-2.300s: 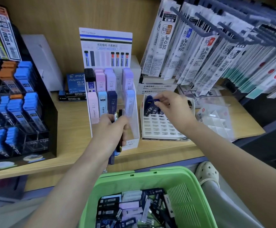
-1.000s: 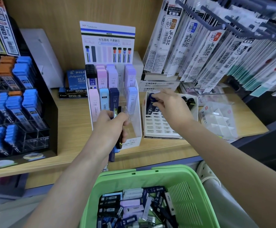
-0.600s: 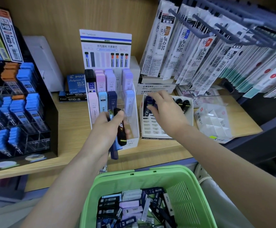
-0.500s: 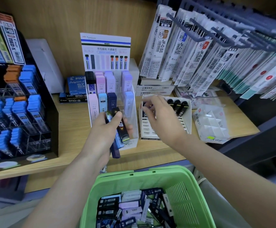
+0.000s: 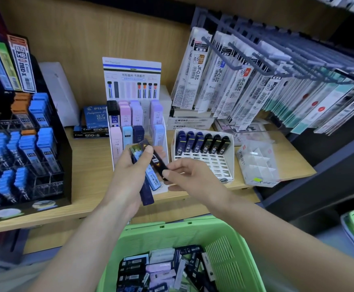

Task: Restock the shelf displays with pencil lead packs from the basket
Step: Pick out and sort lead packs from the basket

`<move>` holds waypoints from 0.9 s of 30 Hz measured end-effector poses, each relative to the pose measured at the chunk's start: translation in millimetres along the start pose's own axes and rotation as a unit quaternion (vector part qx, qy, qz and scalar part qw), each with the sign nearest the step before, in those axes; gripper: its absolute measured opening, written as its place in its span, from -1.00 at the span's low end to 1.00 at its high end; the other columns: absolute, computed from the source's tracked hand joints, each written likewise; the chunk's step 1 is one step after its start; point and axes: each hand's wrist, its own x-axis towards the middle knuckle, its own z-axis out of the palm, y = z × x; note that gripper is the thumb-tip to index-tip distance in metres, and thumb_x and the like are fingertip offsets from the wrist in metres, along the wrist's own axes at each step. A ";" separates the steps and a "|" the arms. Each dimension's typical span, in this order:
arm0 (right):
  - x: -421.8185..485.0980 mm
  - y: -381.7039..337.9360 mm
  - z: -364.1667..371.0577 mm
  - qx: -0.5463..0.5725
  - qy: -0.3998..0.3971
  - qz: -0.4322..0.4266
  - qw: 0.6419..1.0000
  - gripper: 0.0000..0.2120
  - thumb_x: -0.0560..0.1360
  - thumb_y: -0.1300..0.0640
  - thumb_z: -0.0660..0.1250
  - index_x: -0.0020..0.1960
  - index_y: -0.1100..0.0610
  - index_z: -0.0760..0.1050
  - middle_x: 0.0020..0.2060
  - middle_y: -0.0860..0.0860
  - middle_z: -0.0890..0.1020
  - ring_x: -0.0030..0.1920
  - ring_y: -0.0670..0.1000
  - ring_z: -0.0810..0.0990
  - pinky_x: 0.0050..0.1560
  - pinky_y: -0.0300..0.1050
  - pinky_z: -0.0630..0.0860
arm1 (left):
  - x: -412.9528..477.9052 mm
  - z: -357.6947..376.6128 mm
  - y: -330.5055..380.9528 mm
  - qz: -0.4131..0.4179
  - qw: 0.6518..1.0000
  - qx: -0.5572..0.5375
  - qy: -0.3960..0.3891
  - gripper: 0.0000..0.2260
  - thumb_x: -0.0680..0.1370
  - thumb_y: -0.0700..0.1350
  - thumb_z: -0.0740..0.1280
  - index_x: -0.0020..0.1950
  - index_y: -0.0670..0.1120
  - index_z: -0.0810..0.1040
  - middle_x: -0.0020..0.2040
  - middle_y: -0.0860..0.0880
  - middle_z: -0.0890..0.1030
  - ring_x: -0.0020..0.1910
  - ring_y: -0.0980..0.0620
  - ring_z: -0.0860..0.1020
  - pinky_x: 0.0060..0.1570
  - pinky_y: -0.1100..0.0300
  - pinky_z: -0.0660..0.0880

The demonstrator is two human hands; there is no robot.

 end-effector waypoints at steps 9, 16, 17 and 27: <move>-0.5 1.2 -77.0 -0.047 0.230 -0.103 0.967 -0.89 0.52 0.26 0.31 0.04 0.22 0.53 -0.21 0.07 0.63 -0.24 -0.09 0.64 -0.19 -0.31 0.57 | 2.4 7.4 -18.5 -0.005 0.987 0.155 -0.031 -0.89 0.63 -0.09 0.19 -0.03 -0.11 0.43 -0.30 -0.03 0.45 -0.56 0.16 0.32 -0.55 0.33 0.35; 34.0 18.5 -116.5 -0.267 0.277 -0.132 0.914 -0.87 0.49 0.25 0.36 0.04 0.20 0.55 -0.23 -0.05 0.55 -0.22 -0.21 0.48 -0.25 -0.56 0.39 | 9.1 24.7 -24.6 -0.073 0.993 0.087 -0.019 -0.93 0.60 -0.21 0.19 -0.08 -0.13 0.33 -0.31 -0.06 0.45 -0.56 0.10 0.30 -0.61 0.30 0.25; 39.6 20.7 -117.0 -0.288 0.273 -0.134 0.908 -0.87 0.50 0.26 0.35 0.04 0.20 0.56 -0.22 -0.04 0.55 -0.23 -0.24 0.47 -0.25 -0.57 0.37 | 8.8 25.9 -25.3 -0.076 0.993 0.086 -0.021 -0.94 0.61 -0.21 0.18 -0.06 -0.13 0.33 -0.30 -0.07 0.46 -0.55 0.09 0.31 -0.61 0.29 0.26; 68.6 34.8 -126.5 -0.424 0.198 -0.153 0.871 -0.85 0.51 0.26 0.33 0.06 0.20 0.59 -0.04 0.11 0.64 -0.01 0.09 0.58 0.09 0.04 0.49 | 13.2 24.8 -29.3 -0.059 0.989 0.130 -0.022 -0.89 0.63 -0.12 0.19 0.03 -0.15 0.40 -0.28 -0.04 0.55 -0.57 0.13 0.44 -0.54 0.28 0.46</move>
